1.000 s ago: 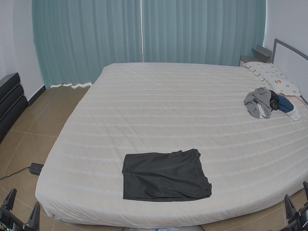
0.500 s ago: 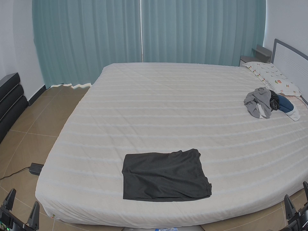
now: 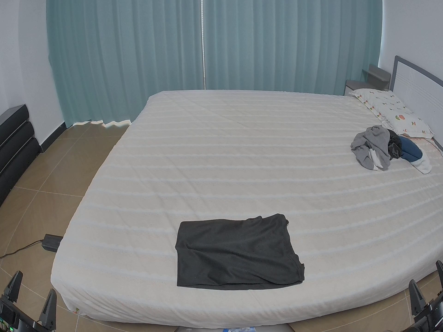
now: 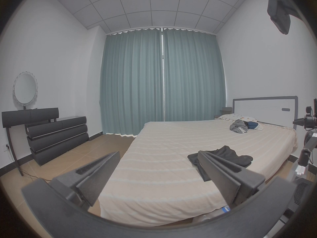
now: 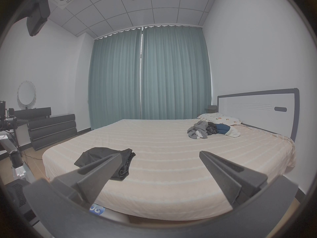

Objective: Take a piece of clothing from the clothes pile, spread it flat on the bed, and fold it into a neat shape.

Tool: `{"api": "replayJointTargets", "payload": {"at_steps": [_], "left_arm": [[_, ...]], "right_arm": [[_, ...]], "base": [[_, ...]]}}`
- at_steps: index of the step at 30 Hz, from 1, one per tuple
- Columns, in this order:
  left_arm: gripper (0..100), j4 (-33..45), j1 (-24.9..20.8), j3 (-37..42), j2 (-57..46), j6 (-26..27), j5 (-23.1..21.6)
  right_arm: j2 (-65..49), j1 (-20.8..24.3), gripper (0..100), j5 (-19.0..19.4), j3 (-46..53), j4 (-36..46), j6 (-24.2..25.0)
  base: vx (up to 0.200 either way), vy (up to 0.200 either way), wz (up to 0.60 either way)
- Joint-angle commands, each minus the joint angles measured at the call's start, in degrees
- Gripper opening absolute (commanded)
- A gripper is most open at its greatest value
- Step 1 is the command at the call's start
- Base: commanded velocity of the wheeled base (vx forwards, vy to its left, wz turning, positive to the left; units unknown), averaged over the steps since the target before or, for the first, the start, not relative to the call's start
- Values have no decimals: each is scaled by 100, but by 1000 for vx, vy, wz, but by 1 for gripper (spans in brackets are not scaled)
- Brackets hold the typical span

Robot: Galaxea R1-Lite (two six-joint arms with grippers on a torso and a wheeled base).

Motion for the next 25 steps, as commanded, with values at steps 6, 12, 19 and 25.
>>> {"api": "replayJointTargets", "payload": {"at_steps": [6,12,19,25], "left_arm": [[100,0,4,81,-79,-22,0],[100,0,4,81,-79,-22,0],[100,0,4,81,-79,-22,0],[100,0,4,81,-79,-22,0]], "right_arm": [[-59,1,100,10,101,-4,8],[-59,9,100,10,101,-4,8],[-59,1,100,10,101,-4,8],[-59,1,100,10,101,-4,8]], "base": [[0,0,0],[0,0,0],[0,0,0],[0,0,0]]}}
